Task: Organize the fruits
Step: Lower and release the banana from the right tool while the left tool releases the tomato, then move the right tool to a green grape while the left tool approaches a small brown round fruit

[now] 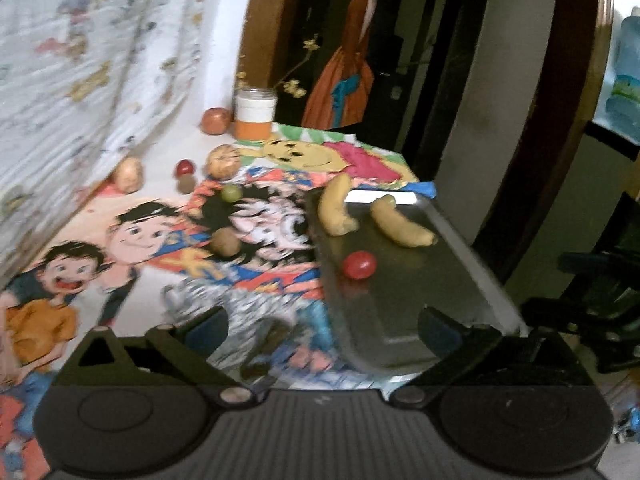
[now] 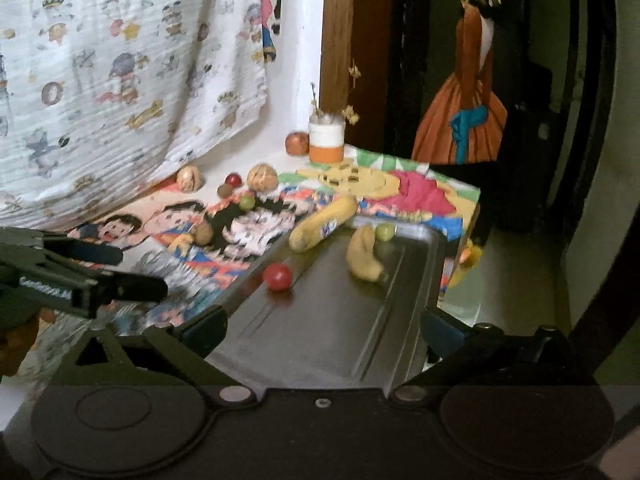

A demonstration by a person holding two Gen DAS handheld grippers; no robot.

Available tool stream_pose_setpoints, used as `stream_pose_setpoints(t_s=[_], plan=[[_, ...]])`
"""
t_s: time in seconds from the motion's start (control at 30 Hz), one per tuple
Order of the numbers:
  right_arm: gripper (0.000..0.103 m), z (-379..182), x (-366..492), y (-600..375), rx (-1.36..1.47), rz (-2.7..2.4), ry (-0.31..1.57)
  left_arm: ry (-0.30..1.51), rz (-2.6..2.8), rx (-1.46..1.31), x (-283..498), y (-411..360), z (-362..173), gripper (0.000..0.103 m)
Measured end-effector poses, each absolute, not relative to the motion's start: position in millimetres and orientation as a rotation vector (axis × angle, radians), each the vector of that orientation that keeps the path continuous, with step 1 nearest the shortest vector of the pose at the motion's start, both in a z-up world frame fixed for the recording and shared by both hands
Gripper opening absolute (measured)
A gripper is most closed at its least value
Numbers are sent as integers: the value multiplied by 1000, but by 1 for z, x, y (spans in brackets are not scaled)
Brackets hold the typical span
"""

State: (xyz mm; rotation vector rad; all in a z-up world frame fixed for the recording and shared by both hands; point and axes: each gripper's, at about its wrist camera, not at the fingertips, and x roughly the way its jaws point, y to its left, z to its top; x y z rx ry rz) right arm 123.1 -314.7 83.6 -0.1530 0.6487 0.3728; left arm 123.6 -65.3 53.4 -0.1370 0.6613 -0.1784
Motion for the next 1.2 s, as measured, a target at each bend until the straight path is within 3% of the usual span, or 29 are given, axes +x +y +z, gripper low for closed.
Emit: stream_pose_setpoints(t_s=[0.43, 0.8, 1.2], plan=[[102, 120, 94, -279, -39, 393, 874, 692, -97, -93, 88, 1, 71, 103], [102, 166, 168, -208, 156, 429, 984, 622, -33, -61, 94, 51, 99, 103], [102, 145, 274, -166, 84, 547, 856, 545, -80, -76, 142, 45, 79, 103]])
